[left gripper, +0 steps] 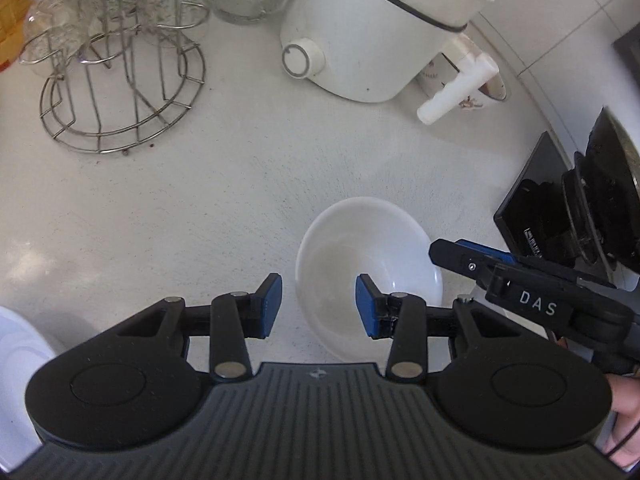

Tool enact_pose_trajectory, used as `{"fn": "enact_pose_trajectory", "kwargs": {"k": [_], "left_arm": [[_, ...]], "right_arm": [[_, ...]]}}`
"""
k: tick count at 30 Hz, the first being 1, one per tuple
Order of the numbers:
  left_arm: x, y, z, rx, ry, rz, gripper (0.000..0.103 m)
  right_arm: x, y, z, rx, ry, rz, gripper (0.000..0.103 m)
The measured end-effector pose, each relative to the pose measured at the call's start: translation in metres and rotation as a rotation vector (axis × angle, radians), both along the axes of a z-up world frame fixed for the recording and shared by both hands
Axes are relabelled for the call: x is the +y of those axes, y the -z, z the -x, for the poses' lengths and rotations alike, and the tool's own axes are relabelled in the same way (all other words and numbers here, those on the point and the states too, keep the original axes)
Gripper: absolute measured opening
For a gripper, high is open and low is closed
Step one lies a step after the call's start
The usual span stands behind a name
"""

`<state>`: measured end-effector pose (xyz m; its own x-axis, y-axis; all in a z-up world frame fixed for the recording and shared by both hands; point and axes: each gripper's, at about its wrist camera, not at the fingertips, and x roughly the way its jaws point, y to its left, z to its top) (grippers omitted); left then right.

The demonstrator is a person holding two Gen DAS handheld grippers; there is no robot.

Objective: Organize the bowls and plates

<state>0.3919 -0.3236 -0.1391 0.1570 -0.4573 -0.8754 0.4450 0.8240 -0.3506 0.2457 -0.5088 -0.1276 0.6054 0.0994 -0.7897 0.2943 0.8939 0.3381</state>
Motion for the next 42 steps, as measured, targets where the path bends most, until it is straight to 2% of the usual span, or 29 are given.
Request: {"fn": "enact_pose_trajectory", "kwargs": {"k": [3, 6, 7, 18, 26, 38, 42], "left_arm": [[-0.004, 0.003, 0.004, -0.020, -0.010, 0.006, 0.045], [-0.004, 0.006, 0.007, -0.041, -0.021, 0.012, 0.027], [-0.003, 0.007, 0.008, -0.048, -0.017, 0.019, 0.025], [0.000, 0.001, 0.012, -0.082, -0.012, 0.032, 0.023], [0.007, -0.028, 0.014, -0.125, -0.005, 0.085, 0.024], [0.044, -0.057, 0.018, -0.149, 0.006, 0.107, 0.024], [0.055, -0.070, 0.019, -0.151, 0.002, 0.124, 0.024]], "right_arm": [[0.001, 0.005, -0.001, 0.002, -0.014, -0.011, 0.034], [0.004, 0.009, -0.003, 0.006, -0.024, 0.017, 0.034], [0.005, 0.010, -0.003, 0.004, -0.023, 0.015, 0.034], [0.011, 0.010, 0.000, -0.002, -0.007, -0.020, 0.031], [0.021, -0.014, 0.011, -0.030, 0.038, -0.007, 0.031], [0.053, -0.044, 0.018, -0.056, 0.062, -0.012, 0.031], [0.057, -0.057, 0.021, -0.070, 0.087, -0.042, 0.032]]}}
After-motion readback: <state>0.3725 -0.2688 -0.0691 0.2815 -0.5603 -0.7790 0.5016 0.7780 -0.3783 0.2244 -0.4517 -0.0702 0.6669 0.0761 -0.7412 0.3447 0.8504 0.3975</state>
